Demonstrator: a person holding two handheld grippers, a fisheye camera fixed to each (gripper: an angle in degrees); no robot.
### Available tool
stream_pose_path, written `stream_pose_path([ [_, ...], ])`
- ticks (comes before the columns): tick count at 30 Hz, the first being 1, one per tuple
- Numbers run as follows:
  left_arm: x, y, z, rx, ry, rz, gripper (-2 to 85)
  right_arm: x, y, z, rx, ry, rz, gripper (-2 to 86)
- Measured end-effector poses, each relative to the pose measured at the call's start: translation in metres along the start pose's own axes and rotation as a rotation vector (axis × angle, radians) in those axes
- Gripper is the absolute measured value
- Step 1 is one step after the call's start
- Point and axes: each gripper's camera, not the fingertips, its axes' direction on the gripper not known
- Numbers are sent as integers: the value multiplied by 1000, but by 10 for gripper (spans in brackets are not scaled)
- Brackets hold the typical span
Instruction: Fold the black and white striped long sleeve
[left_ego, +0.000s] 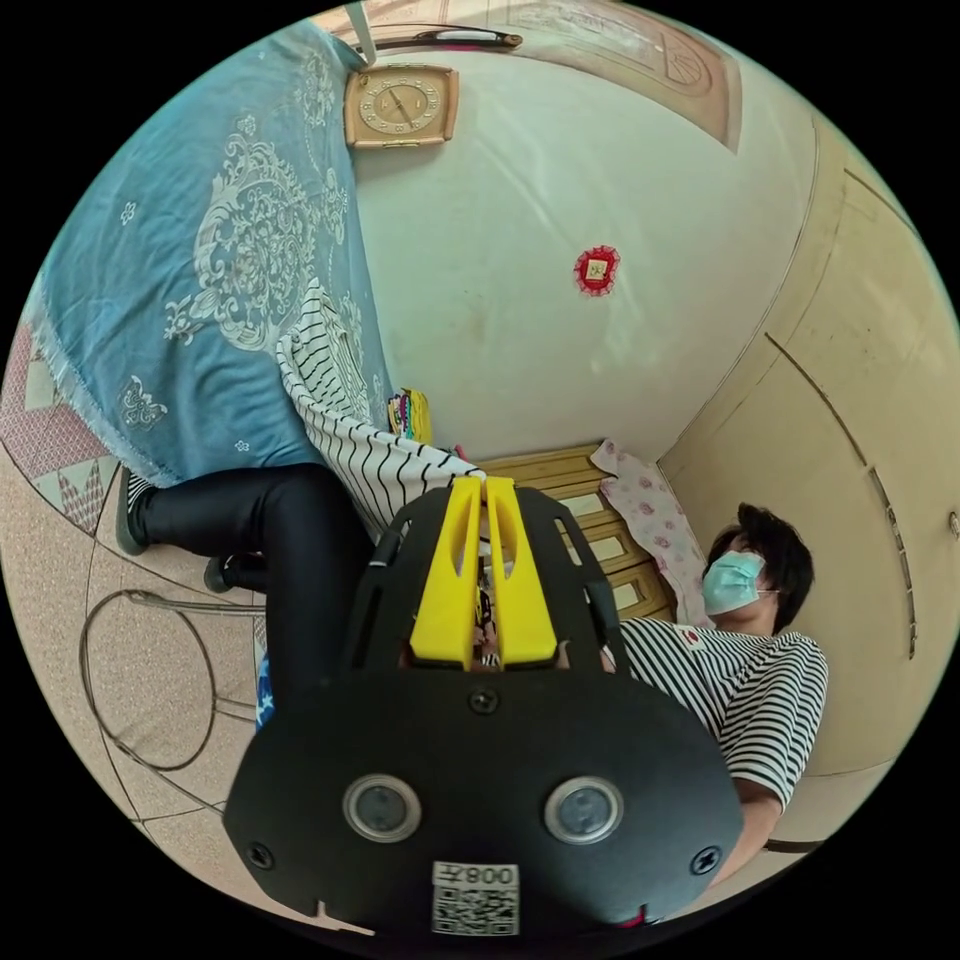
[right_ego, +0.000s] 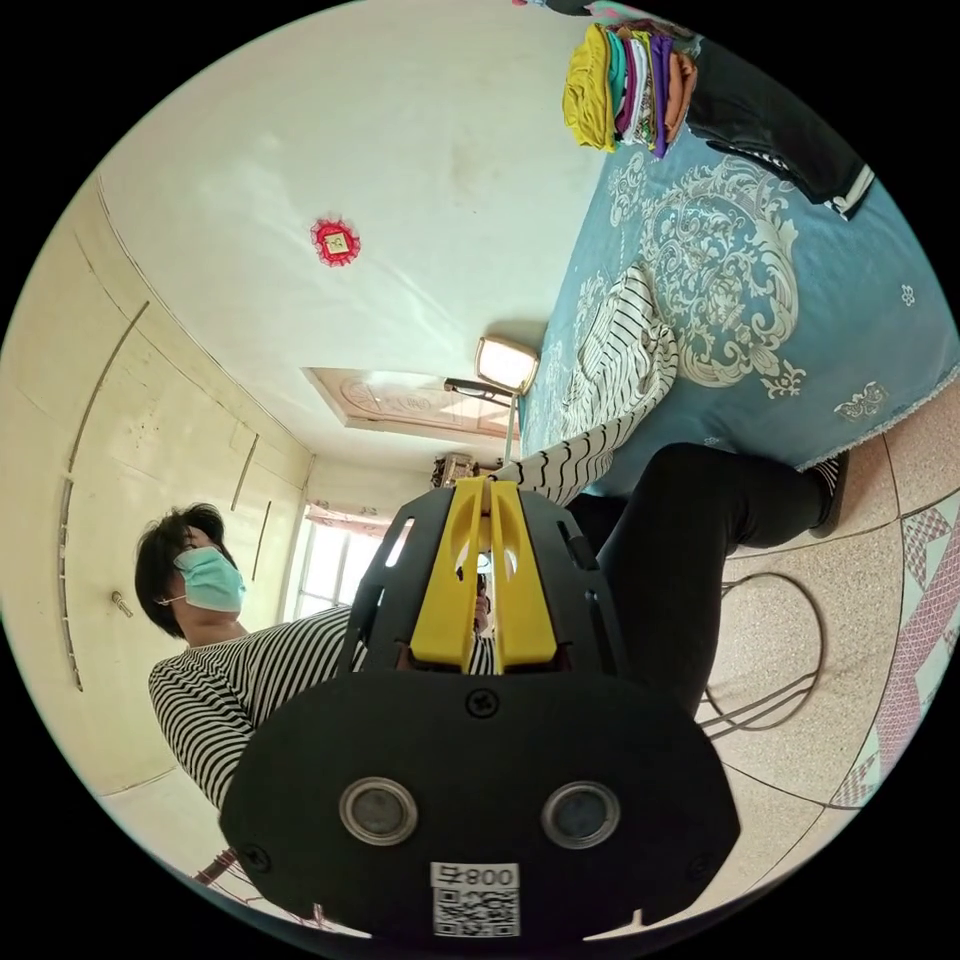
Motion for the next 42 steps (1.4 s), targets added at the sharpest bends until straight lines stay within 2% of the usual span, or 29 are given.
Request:
stream_pose_path([
  [18, -14, -129, 60, -33, -29, 47, 7, 60, -127, -20, -11, -17, 8, 7],
  [27, -42, -222, 106, -19, -67, 62, 8, 102, -235, -22, -38, 6, -2, 7],
  [42, -128, -405, 195, 2, -178, 18, 7, 240, -433, -21, -61, 47, 105, 8],
])
